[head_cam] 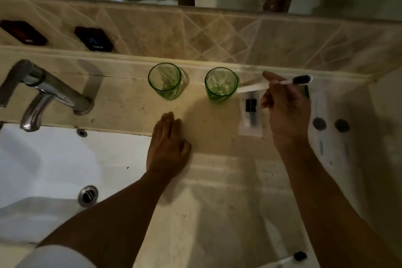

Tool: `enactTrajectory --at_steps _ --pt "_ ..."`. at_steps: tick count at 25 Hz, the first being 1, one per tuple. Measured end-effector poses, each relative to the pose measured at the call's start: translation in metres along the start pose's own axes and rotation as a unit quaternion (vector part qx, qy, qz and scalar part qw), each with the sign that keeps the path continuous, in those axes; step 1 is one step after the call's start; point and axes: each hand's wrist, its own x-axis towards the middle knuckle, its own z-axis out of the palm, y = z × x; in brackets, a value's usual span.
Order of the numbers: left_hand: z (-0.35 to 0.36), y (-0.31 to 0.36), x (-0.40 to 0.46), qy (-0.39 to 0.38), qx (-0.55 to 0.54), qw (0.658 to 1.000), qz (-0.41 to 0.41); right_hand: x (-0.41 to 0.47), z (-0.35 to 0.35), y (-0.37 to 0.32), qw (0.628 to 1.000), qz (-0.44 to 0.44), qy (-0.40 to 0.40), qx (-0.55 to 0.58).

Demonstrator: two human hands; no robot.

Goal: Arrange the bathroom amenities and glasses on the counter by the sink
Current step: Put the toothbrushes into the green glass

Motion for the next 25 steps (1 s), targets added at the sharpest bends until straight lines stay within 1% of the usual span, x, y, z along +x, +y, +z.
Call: enactTrajectory --at_steps 3,7,11,15,17,19,21,25 --pt "0.001 -0.001 0.001 0.008 0.011 1.000 0.009 0.017 0.005 -0.007 1.000 0.018 0.020 0.010" --pt "0.000 0.000 0.000 0.004 0.017 1.000 0.006 0.035 0.003 -0.023 0.999 -0.005 0.043 -0.024" --pt "0.003 -0.002 0.000 0.002 0.030 1.000 0.008 0.046 0.018 -0.011 0.999 0.041 0.006 0.016" --pt "0.004 -0.003 0.002 0.006 0.026 1.000 0.004 0.059 0.036 0.019 0.996 0.054 -0.035 -0.067" --pt "0.006 -0.003 0.002 0.008 0.027 1.000 0.002 0.064 0.035 0.029 0.994 0.031 -0.042 -0.092" --pt "0.007 -0.004 0.001 0.008 0.026 1.000 0.000 0.068 0.035 0.038 0.994 0.016 -0.033 -0.102" --pt "0.008 -0.004 0.002 0.011 0.025 1.000 0.001 0.073 0.038 0.046 0.995 0.024 -0.010 -0.092" --pt "0.008 -0.004 0.001 0.006 0.027 1.000 -0.007 0.080 0.045 0.053 0.992 0.026 0.012 -0.124"
